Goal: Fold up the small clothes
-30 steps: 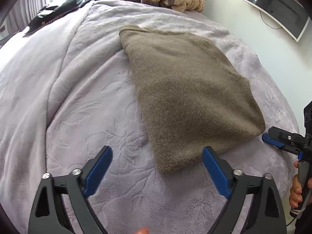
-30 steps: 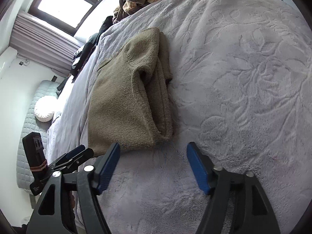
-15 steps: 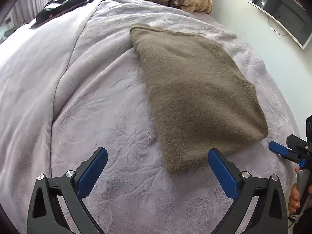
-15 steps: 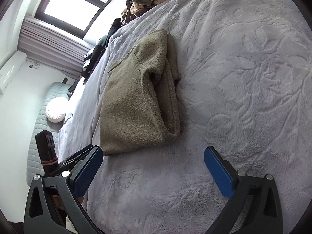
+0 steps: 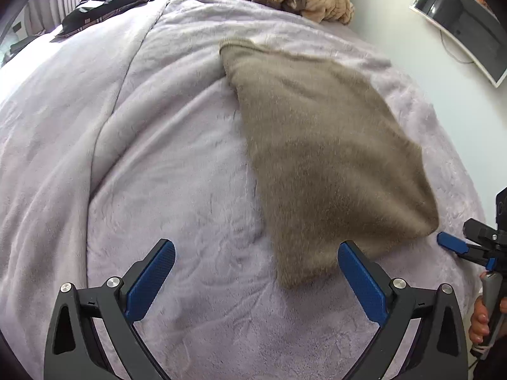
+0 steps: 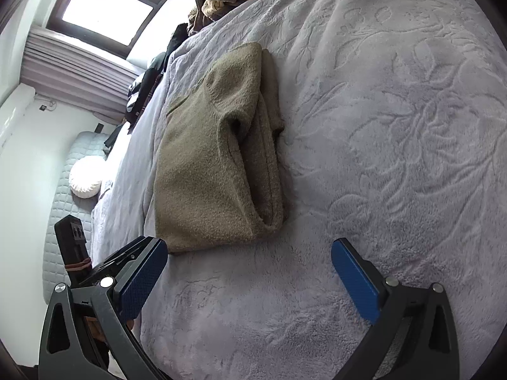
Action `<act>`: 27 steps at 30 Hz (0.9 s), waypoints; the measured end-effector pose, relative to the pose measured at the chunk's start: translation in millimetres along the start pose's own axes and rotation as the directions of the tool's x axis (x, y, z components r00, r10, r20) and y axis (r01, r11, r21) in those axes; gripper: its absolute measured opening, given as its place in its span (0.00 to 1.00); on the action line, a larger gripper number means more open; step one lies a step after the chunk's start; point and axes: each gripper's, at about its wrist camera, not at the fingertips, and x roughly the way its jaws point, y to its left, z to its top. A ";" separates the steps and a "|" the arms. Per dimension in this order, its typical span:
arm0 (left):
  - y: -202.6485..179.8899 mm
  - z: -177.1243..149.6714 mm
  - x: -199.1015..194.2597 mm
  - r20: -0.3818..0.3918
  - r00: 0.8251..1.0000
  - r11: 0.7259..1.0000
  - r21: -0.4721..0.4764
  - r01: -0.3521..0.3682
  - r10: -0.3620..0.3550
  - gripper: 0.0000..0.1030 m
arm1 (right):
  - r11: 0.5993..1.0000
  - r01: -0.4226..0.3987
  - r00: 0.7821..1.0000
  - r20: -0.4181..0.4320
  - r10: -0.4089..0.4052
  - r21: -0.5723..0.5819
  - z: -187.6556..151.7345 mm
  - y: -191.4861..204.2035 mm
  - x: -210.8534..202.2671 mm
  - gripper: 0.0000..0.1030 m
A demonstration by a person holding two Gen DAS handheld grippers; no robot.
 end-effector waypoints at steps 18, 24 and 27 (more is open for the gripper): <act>29.9 79.6 46.3 -0.013 0.973 0.950 -0.218 0.222 -0.230 1.00 | 0.998 -0.047 0.999 0.001 0.047 0.033 98.8 -15.3 36.3 1.00; 17.4 91.1 75.0 -0.055 0.973 0.958 -0.193 0.212 -0.226 1.00 | 0.999 -0.033 0.998 -0.058 0.034 0.019 124.4 -10.5 69.8 1.00; 16.7 93.8 85.6 -0.069 0.968 0.955 -0.196 0.224 -0.241 1.00 | 0.997 -0.076 0.991 -0.110 0.076 0.008 132.4 -5.5 86.8 1.00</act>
